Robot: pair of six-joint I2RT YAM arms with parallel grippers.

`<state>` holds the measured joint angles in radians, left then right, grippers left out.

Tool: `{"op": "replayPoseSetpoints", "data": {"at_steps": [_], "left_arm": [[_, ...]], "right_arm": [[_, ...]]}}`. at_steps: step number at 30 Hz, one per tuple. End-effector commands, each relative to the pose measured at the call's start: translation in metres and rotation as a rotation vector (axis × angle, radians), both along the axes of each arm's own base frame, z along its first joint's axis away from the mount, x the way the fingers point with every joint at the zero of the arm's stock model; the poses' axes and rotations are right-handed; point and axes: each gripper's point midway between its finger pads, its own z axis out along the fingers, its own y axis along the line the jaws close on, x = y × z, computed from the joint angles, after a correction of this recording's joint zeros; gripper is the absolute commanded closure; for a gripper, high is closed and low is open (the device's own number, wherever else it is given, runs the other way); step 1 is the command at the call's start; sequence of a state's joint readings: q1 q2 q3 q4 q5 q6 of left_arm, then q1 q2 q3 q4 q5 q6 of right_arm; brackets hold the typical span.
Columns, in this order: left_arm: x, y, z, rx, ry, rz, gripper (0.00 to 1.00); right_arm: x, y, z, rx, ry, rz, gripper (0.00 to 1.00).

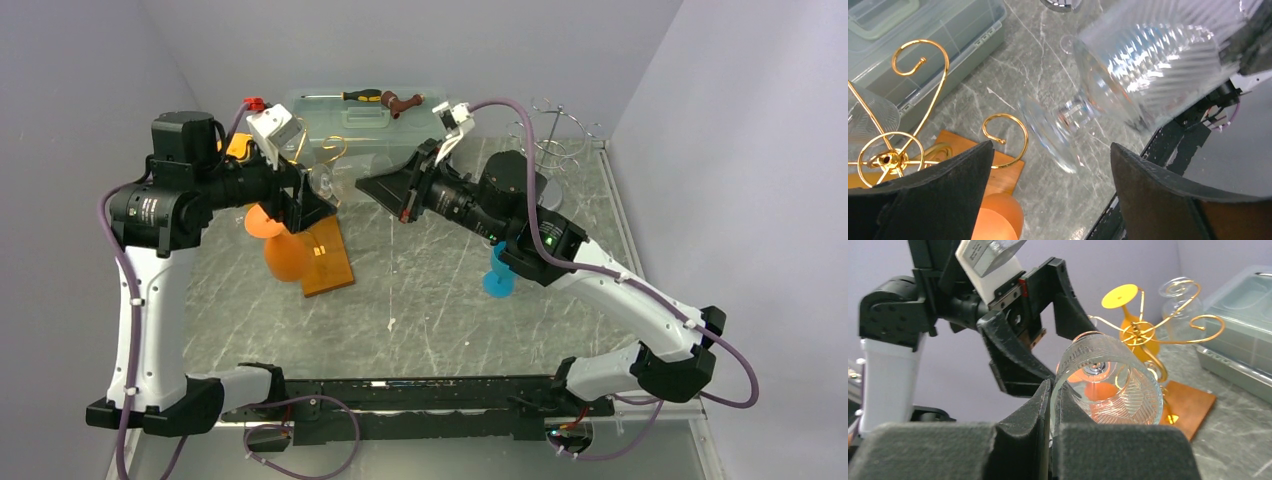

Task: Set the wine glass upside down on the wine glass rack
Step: Turn the wine glass upside down at the wine rack.

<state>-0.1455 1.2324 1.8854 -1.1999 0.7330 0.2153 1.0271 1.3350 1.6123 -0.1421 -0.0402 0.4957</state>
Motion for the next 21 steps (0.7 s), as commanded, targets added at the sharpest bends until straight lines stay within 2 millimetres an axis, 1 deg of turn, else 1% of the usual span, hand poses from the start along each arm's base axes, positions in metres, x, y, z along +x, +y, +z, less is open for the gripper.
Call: {"op": "replayPoseSetpoints", "data": {"at_steps": [1,2,4,7,10,12,14,15,17,18,20,21], "left_arm": [[0.006,-0.002,0.028,-0.047,-0.137,0.022,0.12],[0.006,-0.003,0.032,-0.055,-0.151,0.015,0.16],[0.006,-0.005,0.037,-0.069,-0.163,0.001,0.30],[0.006,-0.008,0.039,-0.072,-0.153,-0.016,0.58],[0.005,-0.008,0.037,-0.056,-0.146,-0.035,0.81],[0.003,-0.007,0.039,-0.038,-0.164,-0.047,0.93],[0.002,-0.005,0.043,-0.017,-0.196,-0.049,1.00],[0.002,-0.003,0.045,-0.001,-0.220,-0.048,1.00],[0.005,0.002,0.050,0.044,-0.286,-0.047,1.00],[0.008,0.006,0.053,0.073,-0.324,-0.033,1.00],[0.012,0.012,0.059,0.128,-0.408,-0.031,1.00],[0.014,0.015,0.062,0.156,-0.448,-0.030,1.00]], "right_arm": [[-0.026,-0.015,0.062,0.241,-0.086,0.086,1.00],[-0.027,-0.014,0.059,0.246,-0.077,0.098,1.00],[-0.031,-0.010,0.054,0.257,-0.063,0.130,1.00],[-0.034,-0.007,0.049,0.281,-0.053,0.153,1.00],[-0.036,-0.009,0.047,0.301,-0.057,0.163,1.00],[-0.038,-0.012,0.048,0.318,-0.072,0.162,1.00],[-0.039,-0.013,0.043,0.310,-0.058,0.167,0.99],[-0.038,-0.012,0.039,0.294,-0.048,0.168,0.91],[-0.038,-0.009,0.029,0.242,-0.025,0.177,0.79],[-0.039,-0.008,0.023,0.216,-0.013,0.182,0.67],[-0.037,-0.009,0.007,0.159,0.028,0.175,0.53],[-0.036,-0.011,-0.002,0.127,0.051,0.167,0.43]]}}
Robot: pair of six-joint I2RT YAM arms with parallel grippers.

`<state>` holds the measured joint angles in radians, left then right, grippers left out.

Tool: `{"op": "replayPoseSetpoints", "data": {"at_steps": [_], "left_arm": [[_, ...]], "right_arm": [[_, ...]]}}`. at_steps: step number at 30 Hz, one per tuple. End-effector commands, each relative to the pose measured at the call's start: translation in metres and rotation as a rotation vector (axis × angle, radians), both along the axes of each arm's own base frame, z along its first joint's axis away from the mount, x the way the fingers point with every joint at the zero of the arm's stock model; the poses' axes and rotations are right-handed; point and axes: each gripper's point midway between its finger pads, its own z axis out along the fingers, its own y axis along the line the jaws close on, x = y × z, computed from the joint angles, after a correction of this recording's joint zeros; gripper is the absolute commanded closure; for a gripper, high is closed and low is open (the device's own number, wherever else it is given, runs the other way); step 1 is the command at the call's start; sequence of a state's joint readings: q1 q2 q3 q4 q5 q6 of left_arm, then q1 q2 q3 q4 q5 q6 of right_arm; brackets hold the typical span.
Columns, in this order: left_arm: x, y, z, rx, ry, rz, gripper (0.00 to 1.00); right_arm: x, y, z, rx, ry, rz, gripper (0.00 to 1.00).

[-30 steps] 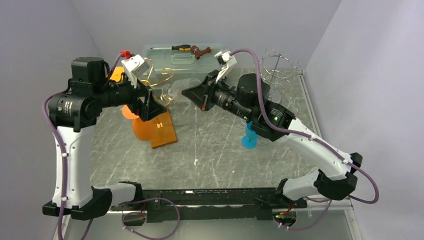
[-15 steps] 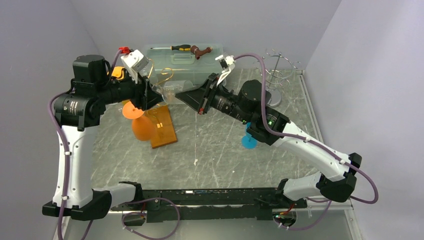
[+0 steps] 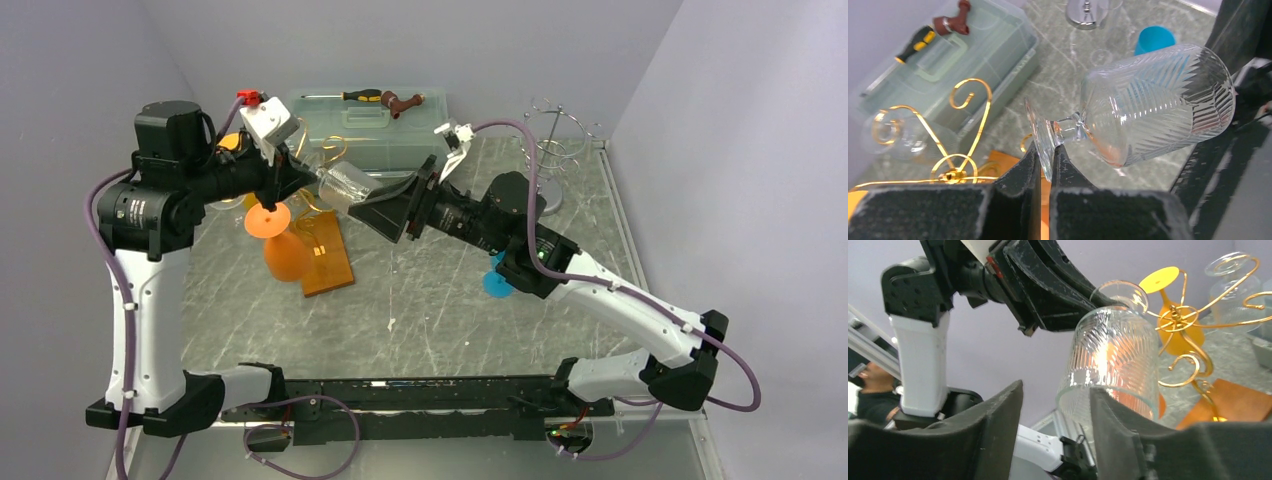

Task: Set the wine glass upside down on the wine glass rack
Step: Turn the wine glass upside down at the wine rack.

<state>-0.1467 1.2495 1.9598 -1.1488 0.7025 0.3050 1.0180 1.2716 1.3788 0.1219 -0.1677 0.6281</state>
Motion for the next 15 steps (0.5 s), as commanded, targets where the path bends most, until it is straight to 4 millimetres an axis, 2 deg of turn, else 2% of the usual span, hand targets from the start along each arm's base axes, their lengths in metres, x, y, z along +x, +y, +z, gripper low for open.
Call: {"op": "replayPoseSetpoints", "data": {"at_steps": [1,4,7,11,15], "left_arm": [[0.003,0.013,0.039,0.133,-0.316,-0.016,1.00],[0.009,0.020,0.050,0.192,-0.409,-0.002,1.00],[0.006,0.020,0.058,0.261,-0.518,-0.050,1.00],[-0.016,0.009,0.061,0.328,-0.754,-0.194,1.00],[-0.037,-0.003,0.064,0.362,-0.932,-0.322,1.00]], "right_arm": [[-0.013,-0.020,0.005,-0.031,0.026,0.023,0.37],[-0.014,-0.032,-0.021,-0.102,0.087,0.017,0.21],[-0.011,-0.049,-0.038,-0.173,0.121,-0.005,0.01],[0.000,-0.063,-0.036,-0.260,0.096,-0.035,0.00],[0.005,-0.047,-0.019,-0.287,0.025,0.027,0.00]]}}
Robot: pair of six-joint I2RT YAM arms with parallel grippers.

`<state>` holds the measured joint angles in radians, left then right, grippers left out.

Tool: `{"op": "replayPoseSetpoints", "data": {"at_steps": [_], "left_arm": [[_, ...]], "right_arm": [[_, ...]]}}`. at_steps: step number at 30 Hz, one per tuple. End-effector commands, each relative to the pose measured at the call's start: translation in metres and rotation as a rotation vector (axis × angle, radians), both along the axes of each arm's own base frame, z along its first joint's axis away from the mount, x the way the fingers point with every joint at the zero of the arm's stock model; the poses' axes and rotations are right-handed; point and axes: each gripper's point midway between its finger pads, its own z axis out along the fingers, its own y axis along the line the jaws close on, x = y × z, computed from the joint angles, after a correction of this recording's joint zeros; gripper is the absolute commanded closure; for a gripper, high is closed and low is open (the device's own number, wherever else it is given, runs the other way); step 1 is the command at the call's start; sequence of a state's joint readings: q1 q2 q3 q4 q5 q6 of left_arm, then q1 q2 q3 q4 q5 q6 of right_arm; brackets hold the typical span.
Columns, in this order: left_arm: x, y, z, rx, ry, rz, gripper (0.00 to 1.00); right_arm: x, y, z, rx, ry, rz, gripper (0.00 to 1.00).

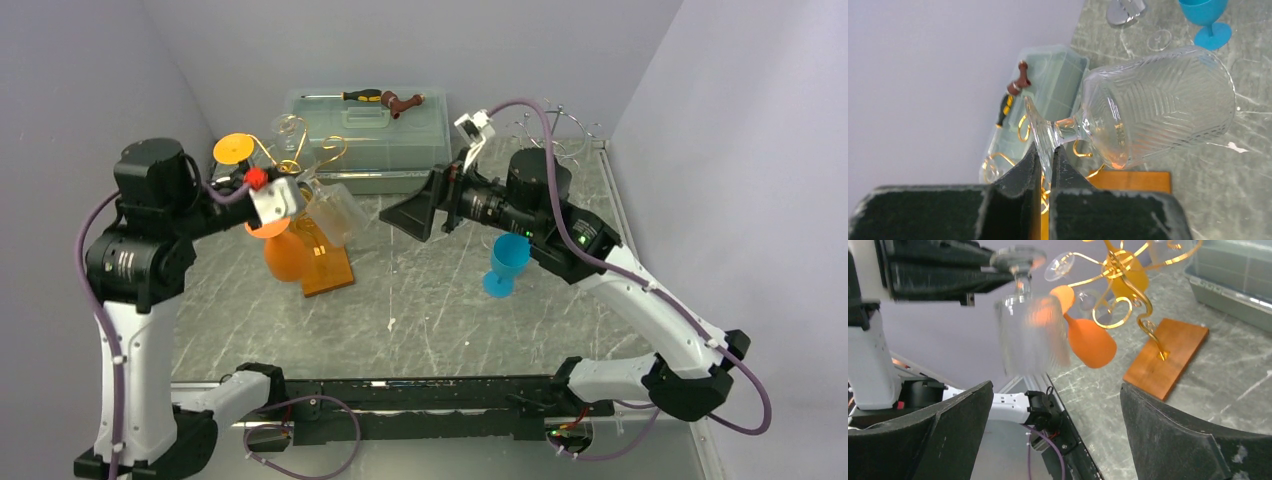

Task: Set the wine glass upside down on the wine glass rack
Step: Turn the wine glass upside down at the wine rack.

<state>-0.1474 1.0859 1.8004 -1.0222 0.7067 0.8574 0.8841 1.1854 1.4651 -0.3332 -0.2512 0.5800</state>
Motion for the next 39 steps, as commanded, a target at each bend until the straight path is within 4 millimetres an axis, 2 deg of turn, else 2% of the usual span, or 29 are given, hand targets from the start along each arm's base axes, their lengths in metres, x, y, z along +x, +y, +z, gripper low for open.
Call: {"op": "replayPoseSetpoints", "data": {"at_steps": [1,6,11,16,25,27,32,33,35,37,38,39], "left_arm": [[-0.031,-0.020,0.048,0.085,-0.390,-0.227,1.00],[-0.043,-0.023,0.058,0.118,-0.540,-0.272,1.00],[-0.049,-0.025,0.047,0.178,-0.581,-0.319,1.00],[-0.053,-0.027,0.044,0.198,-0.621,-0.345,1.00],[-0.057,-0.029,0.045,0.203,-0.641,-0.367,1.00],[-0.059,-0.030,0.042,0.208,-0.642,-0.378,1.00],[-0.060,-0.029,0.036,0.203,-0.608,-0.379,1.00],[-0.060,-0.029,0.035,0.197,-0.588,-0.375,0.93],[-0.059,-0.027,0.034,0.168,-0.525,-0.352,0.67],[-0.055,-0.024,0.034,0.130,-0.455,-0.311,0.48],[-0.054,-0.023,0.034,0.112,-0.418,-0.291,0.32],[-0.052,-0.021,0.033,0.092,-0.377,-0.268,0.22]], "right_arm": [[-0.005,0.017,0.021,-0.026,-0.090,0.123,0.00],[-0.014,0.051,0.021,0.034,-0.154,0.301,0.00],[-0.033,0.073,0.026,0.067,-0.290,0.387,0.00],[-0.044,0.084,0.021,0.092,-0.313,0.469,0.00],[-0.052,0.095,-0.001,0.105,-0.309,0.563,0.01],[-0.050,0.098,-0.002,0.112,-0.305,0.553,0.12],[-0.036,0.100,0.002,0.097,-0.325,0.485,0.60],[-0.032,0.098,0.002,0.091,-0.338,0.458,0.67],[-0.022,0.092,0.000,0.073,-0.354,0.393,0.80],[-0.011,0.084,-0.003,0.057,-0.357,0.331,0.86],[-0.005,0.079,-0.006,0.051,-0.357,0.305,0.87],[0.000,0.073,-0.010,0.045,-0.353,0.283,0.87]]}}
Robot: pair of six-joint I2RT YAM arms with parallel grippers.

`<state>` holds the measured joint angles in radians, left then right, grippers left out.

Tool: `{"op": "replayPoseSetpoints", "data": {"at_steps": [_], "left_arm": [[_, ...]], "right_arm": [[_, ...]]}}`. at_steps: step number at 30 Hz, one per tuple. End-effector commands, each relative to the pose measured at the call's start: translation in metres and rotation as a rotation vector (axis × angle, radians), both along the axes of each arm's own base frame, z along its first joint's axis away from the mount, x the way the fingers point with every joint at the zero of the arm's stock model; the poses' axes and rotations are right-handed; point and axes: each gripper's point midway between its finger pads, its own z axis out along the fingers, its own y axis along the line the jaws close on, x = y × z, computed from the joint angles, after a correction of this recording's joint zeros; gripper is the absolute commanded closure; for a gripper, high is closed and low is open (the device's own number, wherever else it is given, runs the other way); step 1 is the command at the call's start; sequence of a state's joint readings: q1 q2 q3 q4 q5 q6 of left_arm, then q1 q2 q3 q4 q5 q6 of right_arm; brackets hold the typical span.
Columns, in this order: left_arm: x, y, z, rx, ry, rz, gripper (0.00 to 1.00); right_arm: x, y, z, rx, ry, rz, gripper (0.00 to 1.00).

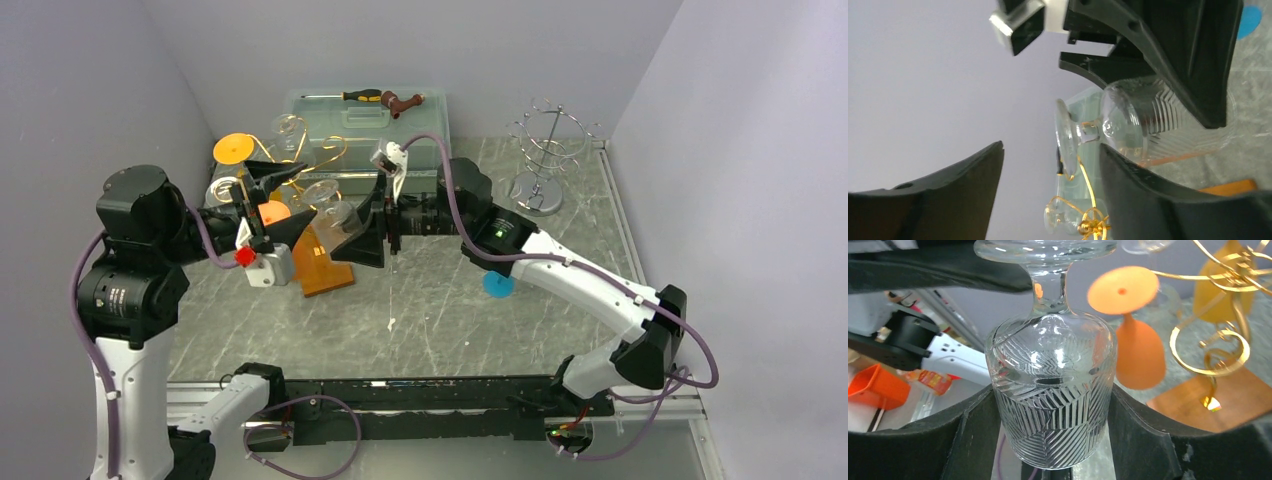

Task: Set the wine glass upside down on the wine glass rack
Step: Turn the wine glass upside down at the wine rack.

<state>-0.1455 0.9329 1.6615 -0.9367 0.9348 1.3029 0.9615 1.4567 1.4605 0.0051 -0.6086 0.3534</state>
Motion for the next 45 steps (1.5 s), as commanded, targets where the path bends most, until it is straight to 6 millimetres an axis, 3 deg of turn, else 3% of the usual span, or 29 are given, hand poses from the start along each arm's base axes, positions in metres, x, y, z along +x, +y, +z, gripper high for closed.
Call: {"op": "replayPoseSetpoints", "data": {"at_steps": [1,8,11,16,28,33,45], "left_arm": [[-0.005,0.001,0.010,-0.085,0.127,0.035,0.16],[-0.006,0.014,-0.013,-0.147,0.428,0.184,0.04],[-0.004,0.021,-0.020,-0.183,0.570,0.276,0.02],[-0.006,0.032,-0.030,-0.243,0.747,0.407,0.01],[-0.009,0.036,-0.037,-0.305,0.891,0.499,0.00],[-0.001,0.040,-0.044,-0.313,0.925,0.549,0.00],[0.005,0.050,-0.049,-0.313,0.913,0.618,0.01]], "right_arm": [[0.030,-0.028,0.022,0.074,-0.079,-0.164,0.88],[0.065,-0.047,-0.012,-0.022,-0.092,-0.238,0.87],[0.083,-0.046,-0.036,-0.100,-0.121,-0.265,0.86],[0.098,-0.039,-0.056,-0.128,-0.172,-0.262,0.86],[0.133,-0.018,-0.062,-0.066,-0.270,-0.230,0.88],[0.141,-0.003,-0.072,-0.040,-0.282,-0.192,0.88],[0.148,0.009,-0.067,0.049,-0.285,-0.184,0.90]]}}
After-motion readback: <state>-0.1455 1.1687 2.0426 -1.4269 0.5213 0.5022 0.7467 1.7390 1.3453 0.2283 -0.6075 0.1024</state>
